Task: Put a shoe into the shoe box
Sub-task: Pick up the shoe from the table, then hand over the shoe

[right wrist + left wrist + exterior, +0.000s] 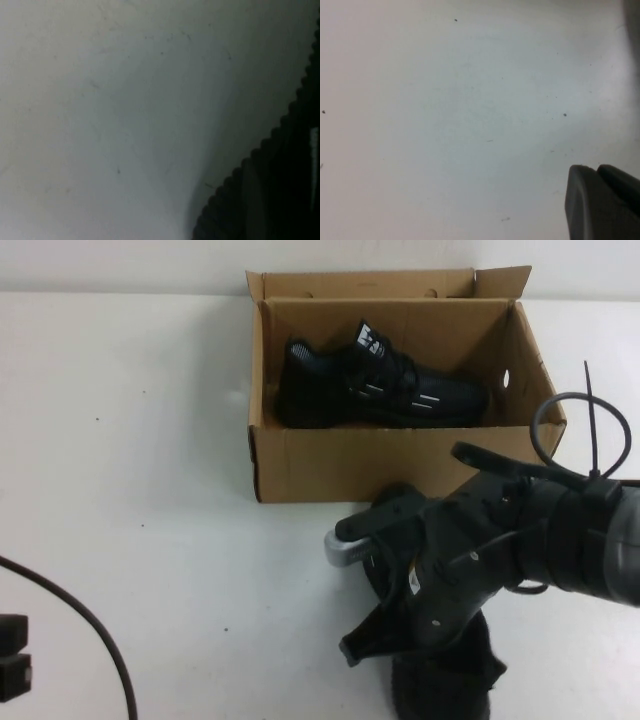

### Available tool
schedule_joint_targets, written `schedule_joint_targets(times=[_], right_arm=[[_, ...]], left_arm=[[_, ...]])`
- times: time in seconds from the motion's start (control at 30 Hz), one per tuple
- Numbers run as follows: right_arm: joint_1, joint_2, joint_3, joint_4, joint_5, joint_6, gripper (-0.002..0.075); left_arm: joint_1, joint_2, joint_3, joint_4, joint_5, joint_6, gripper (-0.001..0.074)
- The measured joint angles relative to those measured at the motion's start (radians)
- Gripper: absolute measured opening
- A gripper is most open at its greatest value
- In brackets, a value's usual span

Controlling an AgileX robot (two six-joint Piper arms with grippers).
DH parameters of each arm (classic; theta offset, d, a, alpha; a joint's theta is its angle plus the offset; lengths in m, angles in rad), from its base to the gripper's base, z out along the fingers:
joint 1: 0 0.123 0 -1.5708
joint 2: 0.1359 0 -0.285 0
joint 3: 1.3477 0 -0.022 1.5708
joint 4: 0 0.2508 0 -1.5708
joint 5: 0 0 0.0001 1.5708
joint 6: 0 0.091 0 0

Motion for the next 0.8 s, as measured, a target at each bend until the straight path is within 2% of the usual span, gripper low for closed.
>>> schedule_joint_targets(times=[0.13,0.33,0.6,0.8], right_arm=[[0.002,-0.032,-0.032,-0.052,0.080,-0.066,0.0009],[0.002,-0.198,-0.101,-0.058,0.172,-0.298,0.0000],[0.002,-0.438,-0.117,-0.118,0.250,-0.641,-0.0002],[0.002,-0.561,-0.117,-0.131,0.283,-0.727,-0.0002]], left_arm=[[-0.004,0.000,0.000,-0.030,0.002,0.000,-0.0001],[-0.007,0.000,0.000,-0.188,0.002,0.089,-0.0001],[-0.007,0.081,0.000,-0.654,0.026,0.406,-0.0001],[-0.007,0.273,0.000,-1.029,0.126,0.632,-0.0001]])
